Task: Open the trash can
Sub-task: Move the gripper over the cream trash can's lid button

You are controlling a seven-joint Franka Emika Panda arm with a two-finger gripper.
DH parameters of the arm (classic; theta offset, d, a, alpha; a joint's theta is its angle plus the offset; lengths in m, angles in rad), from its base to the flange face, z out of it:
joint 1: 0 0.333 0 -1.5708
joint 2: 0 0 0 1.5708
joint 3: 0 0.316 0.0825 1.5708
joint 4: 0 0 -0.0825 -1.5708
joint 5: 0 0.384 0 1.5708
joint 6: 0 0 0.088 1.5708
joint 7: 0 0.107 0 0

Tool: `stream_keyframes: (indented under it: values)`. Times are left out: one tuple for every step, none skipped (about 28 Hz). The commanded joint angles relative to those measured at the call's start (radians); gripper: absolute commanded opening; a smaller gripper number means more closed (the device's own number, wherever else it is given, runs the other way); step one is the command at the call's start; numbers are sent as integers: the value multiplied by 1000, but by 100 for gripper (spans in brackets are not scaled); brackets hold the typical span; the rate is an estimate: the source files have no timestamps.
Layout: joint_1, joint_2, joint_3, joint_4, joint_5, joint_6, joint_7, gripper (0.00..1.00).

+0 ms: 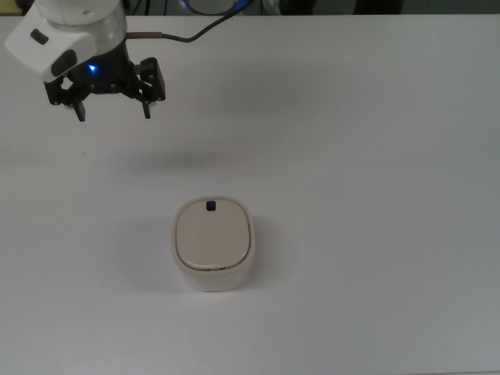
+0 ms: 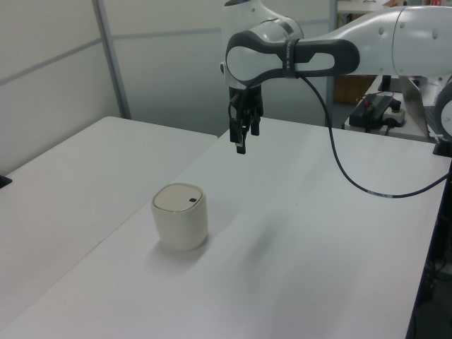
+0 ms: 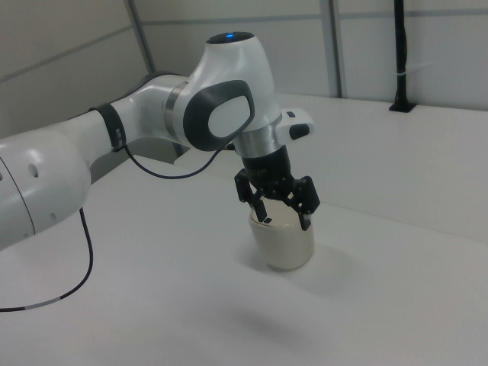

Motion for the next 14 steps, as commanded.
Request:
stream_keyframes:
  values:
    - [6, -16, -6, -7, -18, -34, 12, 100]
    - [6, -16, -6, -7, -18, -35, 5, 100]
    - [6, -14, -6, -7, -18, -35, 4, 100]
    - [6, -13, -5, -7, -16, -35, 4, 100]
    - [6, -13, -5, -7, -15, -35, 2, 100]
    - [6, -13, -5, -7, -15, -35, 2, 100]
    - [6, -11, -5, -7, -15, -33, 2, 100]
    - [6, -11, -5, -7, -16, -33, 2, 100]
    - [6, -11, -5, -9, -16, -33, 2, 100]
    - [6, -11, -5, -9, -18, -33, 1, 96]
    - [6, -11, -5, -9, -16, -33, 1, 87]
    - [4, -11, -5, -9, -15, -33, -1, 78]
    - [4, -10, -6, -9, -7, -33, -2, 61]
    - [3, -8, -6, -9, -9, -33, -2, 53]
